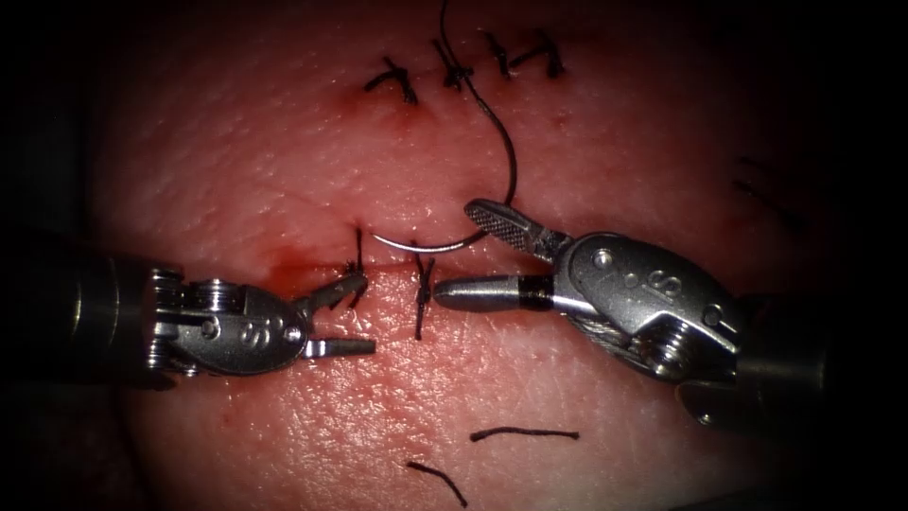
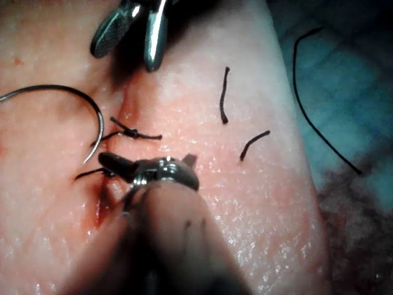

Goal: Wound Closure
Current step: Pick up the needle with the left jaws

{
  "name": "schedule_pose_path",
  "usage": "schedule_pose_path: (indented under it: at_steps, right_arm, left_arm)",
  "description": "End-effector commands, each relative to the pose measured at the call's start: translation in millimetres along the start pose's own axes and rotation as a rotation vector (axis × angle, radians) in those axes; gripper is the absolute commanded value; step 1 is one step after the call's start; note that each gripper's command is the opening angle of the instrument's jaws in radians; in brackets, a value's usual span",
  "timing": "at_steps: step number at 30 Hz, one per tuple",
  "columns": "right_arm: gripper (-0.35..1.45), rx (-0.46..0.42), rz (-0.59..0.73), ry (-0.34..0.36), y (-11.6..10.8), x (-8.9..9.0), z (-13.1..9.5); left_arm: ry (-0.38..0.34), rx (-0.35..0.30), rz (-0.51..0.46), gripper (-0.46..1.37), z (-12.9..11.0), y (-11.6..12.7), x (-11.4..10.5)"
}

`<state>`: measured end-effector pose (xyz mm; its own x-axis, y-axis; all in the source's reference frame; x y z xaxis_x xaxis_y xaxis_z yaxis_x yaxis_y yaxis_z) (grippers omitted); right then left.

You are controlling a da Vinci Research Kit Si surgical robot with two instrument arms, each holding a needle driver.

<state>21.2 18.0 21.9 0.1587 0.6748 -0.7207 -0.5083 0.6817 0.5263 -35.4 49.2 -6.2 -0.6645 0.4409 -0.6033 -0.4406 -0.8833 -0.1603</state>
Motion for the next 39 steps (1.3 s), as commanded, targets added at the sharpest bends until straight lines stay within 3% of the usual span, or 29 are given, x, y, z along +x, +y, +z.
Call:
schedule_pose_path:
  at_steps: [1, 7, 16, 24, 29, 31, 39]
  right_arm:
    - [0.89, 0.001, 0.0, 0.0, 0.1, 0.0, 0.0]
    - [0.89, 0.004, -0.002, 0.0, 0.0, -0.1, -0.3]
    - [0.89, -0.007, -0.013, -0.004, 0.2, -0.8, -2.2]
    - [0.89, -0.023, -0.024, -0.009, 0.5, -1.4, -4.2]
    - [0.88, -0.023, -0.024, -0.007, 0.4, -1.9, -5.1]
    - [0.89, -0.03, -0.022, -0.003, 0.2, -2.2, -5.5]
    - [0.89, -0.031, -0.01, -0.003, 0.1, -3.2, -6.3]
  left_arm:
    - [0.0, 0.003, -0.008, 1.19, -0.2, -0.1, 0.2]
    - [-0.001, -0.006, -0.029, 1.29, -0.8, -0.1, 1.2]
    - [0.01, -0.01, -0.088, 1.05, -0.8, -1.4, 3.7]
    - [0.003, 0.024, -0.147, 0.92, 1.6, -1.8, 5.7]
    - [0.003, 0.041, -0.181, 0.72, 3.3, -2.2, 6.7]
    - [0.0, 0.053, -0.198, 0.73, 4.3, -2.9, 7.3]
    - [-0.021, 0.111, -0.185, 0.58, 7.9, -4.6, 8.0]
